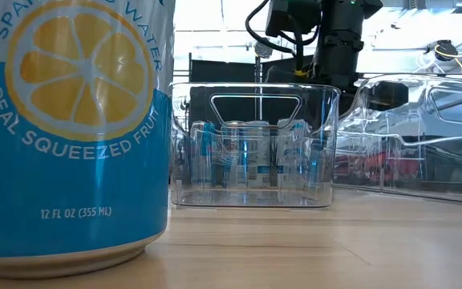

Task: Sort soda cans
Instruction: Move the right transparent bin beside the middle transparent bin

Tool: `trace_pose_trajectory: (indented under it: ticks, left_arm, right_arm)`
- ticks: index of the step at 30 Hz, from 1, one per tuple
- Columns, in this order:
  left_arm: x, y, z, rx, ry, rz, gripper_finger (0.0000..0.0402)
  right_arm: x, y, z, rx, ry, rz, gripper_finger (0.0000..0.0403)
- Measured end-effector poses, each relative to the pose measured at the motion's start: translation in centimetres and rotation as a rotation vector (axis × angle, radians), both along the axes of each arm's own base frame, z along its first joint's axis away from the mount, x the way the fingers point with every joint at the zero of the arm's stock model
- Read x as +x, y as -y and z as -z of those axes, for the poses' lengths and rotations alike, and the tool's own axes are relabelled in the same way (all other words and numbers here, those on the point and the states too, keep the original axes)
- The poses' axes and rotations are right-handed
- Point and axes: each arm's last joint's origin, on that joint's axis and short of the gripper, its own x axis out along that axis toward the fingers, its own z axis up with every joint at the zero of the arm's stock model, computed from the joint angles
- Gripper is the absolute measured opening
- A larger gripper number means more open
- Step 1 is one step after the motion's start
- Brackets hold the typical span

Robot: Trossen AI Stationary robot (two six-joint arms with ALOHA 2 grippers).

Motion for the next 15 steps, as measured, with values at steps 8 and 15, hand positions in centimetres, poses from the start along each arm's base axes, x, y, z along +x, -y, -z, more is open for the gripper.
trace_pose_trajectory:
  ticks: [8, 15]
  left_arm:
    - [0.00, 0.00, 0.00, 0.000, 0.000, 0.000, 0.0144]
    - [0.00, 0.00, 0.00, 0.000, 0.000, 0.000, 0.0144]
  right_arm:
    - [0.01, -0.01, 0.00, 0.000, 0.001, -0.005, 0.0004]
    - [0.17, -0.03, -0.03, 0.000, 0.017, -0.023, 0.0031]
